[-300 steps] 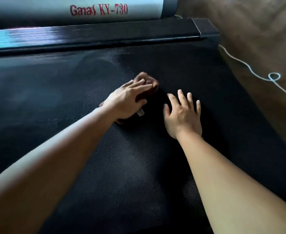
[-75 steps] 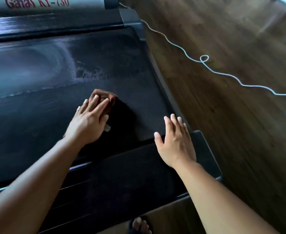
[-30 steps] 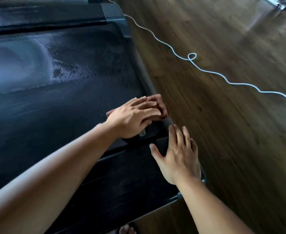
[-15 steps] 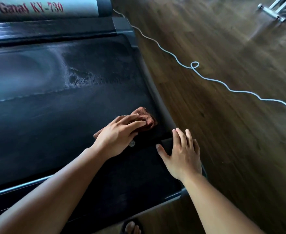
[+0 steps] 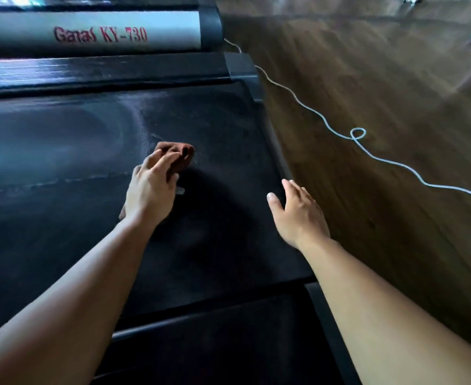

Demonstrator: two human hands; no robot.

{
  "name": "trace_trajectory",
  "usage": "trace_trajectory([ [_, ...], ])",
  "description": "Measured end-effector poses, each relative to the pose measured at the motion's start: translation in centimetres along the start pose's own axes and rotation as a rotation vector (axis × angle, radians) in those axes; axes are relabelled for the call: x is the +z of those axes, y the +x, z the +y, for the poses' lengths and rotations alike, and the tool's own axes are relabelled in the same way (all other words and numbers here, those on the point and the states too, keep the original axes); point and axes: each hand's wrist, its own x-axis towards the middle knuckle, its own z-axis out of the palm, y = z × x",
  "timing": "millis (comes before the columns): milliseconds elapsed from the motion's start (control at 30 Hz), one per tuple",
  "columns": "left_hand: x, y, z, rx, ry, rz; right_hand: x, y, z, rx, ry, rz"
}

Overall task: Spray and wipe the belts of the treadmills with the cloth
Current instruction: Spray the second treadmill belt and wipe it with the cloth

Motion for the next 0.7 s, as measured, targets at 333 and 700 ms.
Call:
trace_trajectory([
  [333, 1.9, 8.1, -6.1, -0.13, 0.268, -0.102, 2.3, 7.8, -2.1, -0.076, -0.026, 0.007],
  [700, 5.2, 15.2, 0.0, -0.159, 0.219, -0.25, 3.3, 8.4, -1.8, -0.084, -0.124, 0.053],
])
